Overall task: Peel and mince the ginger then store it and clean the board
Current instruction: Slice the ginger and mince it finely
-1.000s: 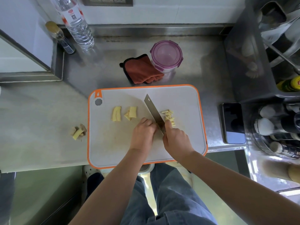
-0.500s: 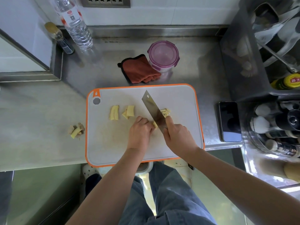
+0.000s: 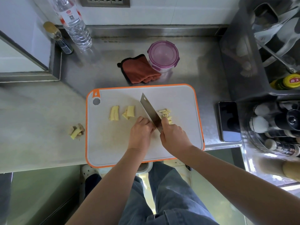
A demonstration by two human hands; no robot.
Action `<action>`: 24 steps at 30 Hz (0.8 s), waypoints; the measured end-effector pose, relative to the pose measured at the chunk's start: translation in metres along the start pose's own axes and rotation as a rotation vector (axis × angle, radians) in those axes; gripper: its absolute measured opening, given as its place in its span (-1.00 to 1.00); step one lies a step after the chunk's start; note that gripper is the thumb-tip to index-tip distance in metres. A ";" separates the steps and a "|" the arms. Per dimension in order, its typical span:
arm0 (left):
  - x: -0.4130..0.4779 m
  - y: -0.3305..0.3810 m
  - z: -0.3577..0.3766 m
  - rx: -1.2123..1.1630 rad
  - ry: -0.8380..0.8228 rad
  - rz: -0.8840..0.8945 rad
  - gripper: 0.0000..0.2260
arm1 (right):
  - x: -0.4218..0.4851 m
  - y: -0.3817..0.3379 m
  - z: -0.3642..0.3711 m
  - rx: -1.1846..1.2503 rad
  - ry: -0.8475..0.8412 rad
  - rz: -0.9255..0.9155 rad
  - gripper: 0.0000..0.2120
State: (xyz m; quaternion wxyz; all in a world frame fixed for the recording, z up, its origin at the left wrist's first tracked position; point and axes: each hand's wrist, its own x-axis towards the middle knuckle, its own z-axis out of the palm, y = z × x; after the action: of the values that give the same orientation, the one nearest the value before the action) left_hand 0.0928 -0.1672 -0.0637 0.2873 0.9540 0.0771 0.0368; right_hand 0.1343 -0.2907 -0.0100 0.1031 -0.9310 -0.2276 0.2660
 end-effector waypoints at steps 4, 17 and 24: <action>0.000 0.001 -0.002 0.046 -0.021 0.010 -0.83 | 0.002 -0.003 0.009 -0.008 0.018 0.014 -0.61; -0.003 0.020 -0.010 -0.201 -0.005 -0.477 -0.96 | -0.001 0.004 0.004 0.050 0.061 -0.018 -0.67; 0.002 0.025 -0.013 -0.277 -0.016 -0.646 -0.93 | -0.005 0.006 -0.006 0.016 0.117 -0.075 -0.70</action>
State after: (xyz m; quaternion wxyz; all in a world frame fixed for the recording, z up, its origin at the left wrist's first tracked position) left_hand 0.0968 -0.1800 -0.0387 0.4114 0.8325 0.3672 -0.0532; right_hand 0.1357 -0.2984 -0.0046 0.1336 -0.9349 -0.2539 0.2089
